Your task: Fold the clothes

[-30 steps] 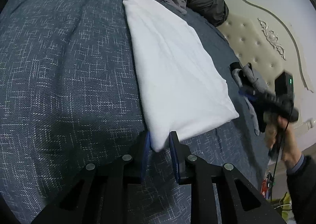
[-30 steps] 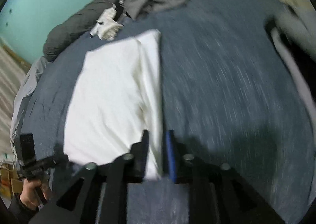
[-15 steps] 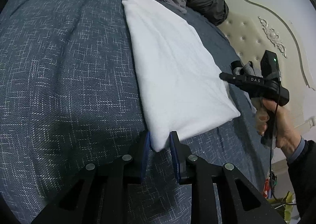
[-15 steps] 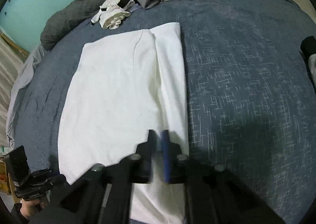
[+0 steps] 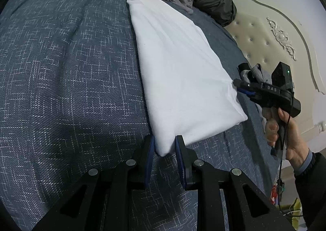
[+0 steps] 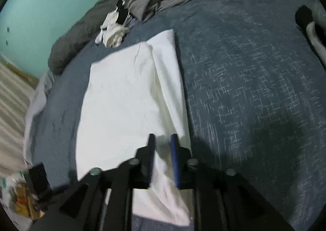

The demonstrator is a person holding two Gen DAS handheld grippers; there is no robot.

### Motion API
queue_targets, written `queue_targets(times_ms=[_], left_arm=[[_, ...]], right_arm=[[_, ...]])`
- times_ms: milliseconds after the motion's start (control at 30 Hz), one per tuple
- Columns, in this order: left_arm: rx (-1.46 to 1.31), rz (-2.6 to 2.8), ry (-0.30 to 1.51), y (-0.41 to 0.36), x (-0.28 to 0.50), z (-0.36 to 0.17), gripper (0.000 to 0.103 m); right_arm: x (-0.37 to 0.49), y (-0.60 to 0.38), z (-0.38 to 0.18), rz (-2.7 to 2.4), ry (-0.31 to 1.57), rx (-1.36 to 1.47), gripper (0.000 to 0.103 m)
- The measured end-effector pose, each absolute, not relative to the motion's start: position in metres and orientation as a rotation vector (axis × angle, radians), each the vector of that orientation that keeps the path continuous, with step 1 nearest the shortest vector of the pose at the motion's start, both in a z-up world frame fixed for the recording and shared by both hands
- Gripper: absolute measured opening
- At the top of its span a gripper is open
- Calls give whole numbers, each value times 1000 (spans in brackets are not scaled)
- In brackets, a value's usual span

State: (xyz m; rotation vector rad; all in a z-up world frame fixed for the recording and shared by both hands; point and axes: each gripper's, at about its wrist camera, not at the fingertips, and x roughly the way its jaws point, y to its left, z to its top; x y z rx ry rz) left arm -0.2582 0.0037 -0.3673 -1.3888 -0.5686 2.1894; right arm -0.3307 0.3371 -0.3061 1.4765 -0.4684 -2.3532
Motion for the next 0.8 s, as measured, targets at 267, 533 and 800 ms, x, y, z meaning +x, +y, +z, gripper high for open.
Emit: queue_targets(times_ms=[267,533,800], left_arm=[[-1389,2189,-565,4,-259,-367,24],[-1391,2187,-569,3,-258,-367,24],[-1394,2190,-575,4,-257,-366,24]], right_arm=[[-324,328,-312,-2393,-329,1497,4],[-327,320,-304,-2451,-171,1492,4],[-310,331,-306,-2390,-226,1536,8]])
